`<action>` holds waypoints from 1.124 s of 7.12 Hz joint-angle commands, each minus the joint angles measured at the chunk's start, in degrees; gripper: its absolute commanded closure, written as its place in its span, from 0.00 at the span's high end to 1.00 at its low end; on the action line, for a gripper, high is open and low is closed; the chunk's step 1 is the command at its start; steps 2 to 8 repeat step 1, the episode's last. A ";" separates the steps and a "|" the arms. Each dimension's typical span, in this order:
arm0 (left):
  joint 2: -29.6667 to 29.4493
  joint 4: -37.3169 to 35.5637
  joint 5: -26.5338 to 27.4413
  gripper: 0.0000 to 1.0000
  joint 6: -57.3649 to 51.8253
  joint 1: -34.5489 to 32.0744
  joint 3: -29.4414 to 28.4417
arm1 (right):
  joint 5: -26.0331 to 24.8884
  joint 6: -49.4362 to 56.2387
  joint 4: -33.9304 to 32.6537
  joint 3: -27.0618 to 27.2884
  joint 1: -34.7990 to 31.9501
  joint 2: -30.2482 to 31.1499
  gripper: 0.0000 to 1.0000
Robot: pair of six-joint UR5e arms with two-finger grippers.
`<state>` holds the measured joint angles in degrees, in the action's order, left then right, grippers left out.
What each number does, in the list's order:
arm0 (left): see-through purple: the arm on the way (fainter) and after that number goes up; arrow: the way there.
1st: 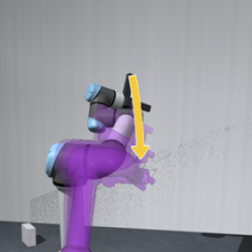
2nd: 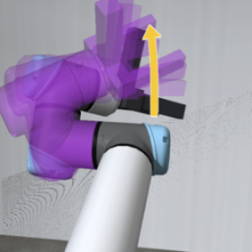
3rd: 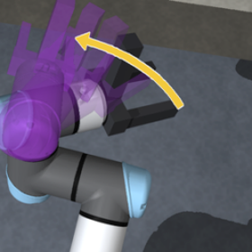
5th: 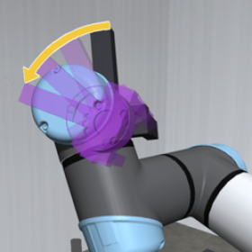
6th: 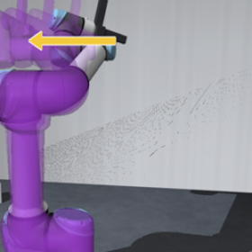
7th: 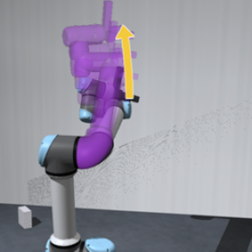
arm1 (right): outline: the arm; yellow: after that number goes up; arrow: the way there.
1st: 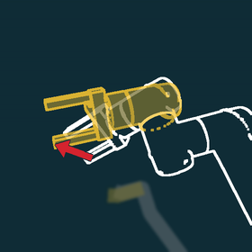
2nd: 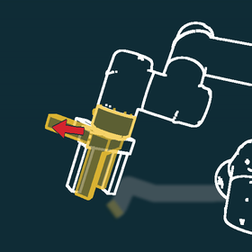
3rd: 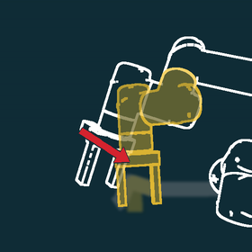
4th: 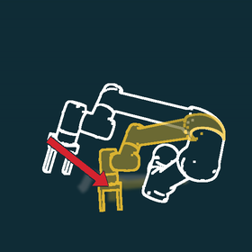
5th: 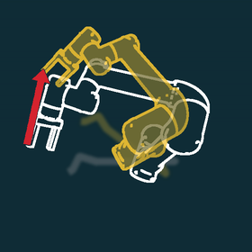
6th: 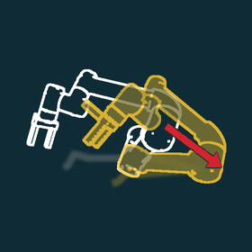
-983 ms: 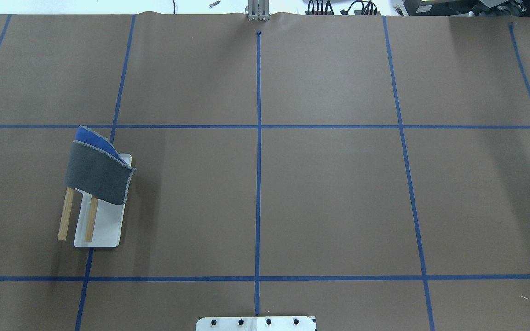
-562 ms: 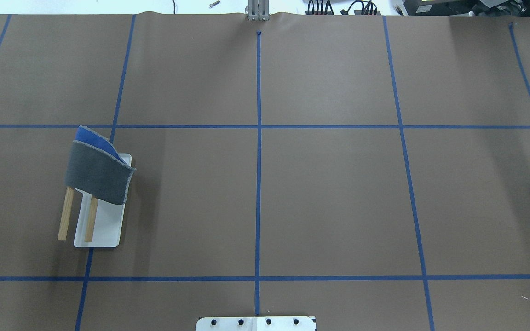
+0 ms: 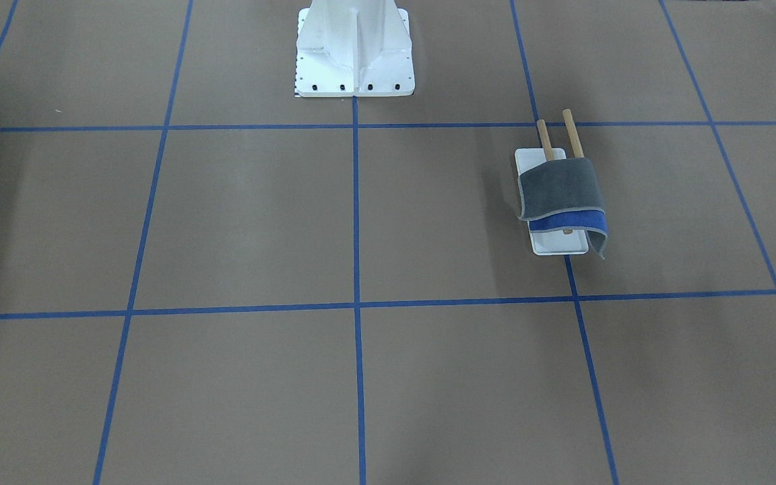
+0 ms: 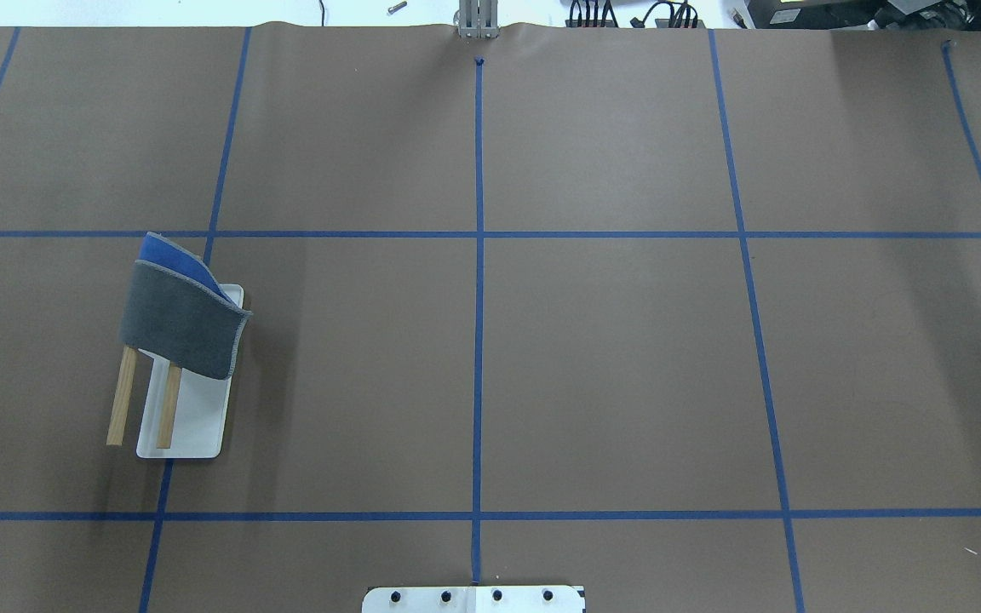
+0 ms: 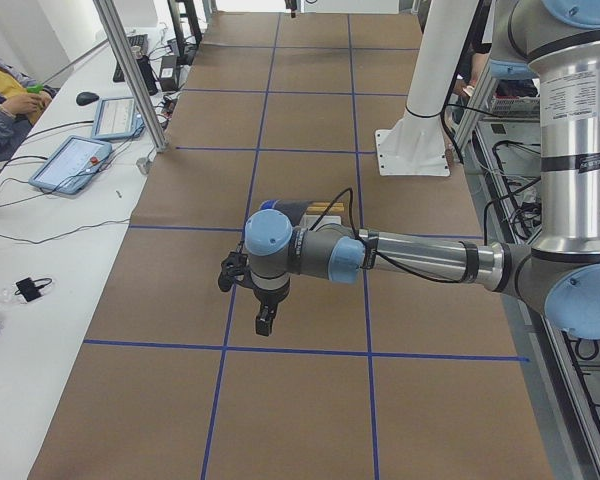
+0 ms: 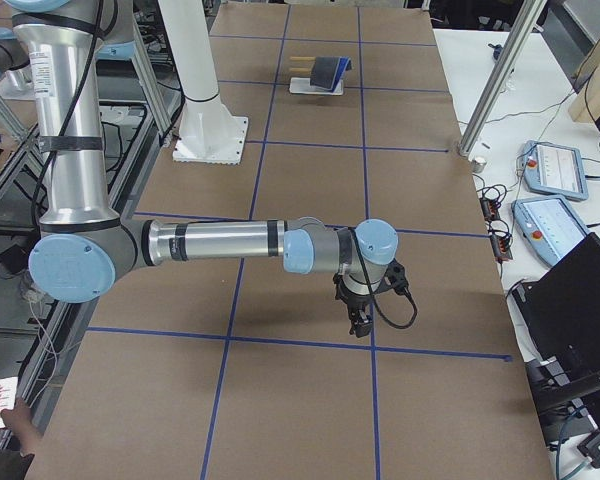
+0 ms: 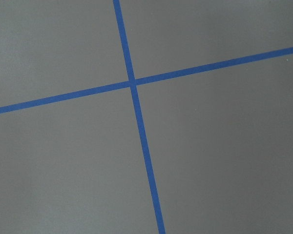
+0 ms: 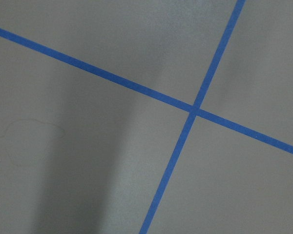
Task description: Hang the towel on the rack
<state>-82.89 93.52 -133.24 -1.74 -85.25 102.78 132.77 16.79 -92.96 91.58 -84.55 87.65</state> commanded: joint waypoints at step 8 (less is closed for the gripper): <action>0.01 0.00 0.00 0.98 0.07 0.00 0.23 | 0.47 0.00 0.06 0.18 0.00 0.24 1.00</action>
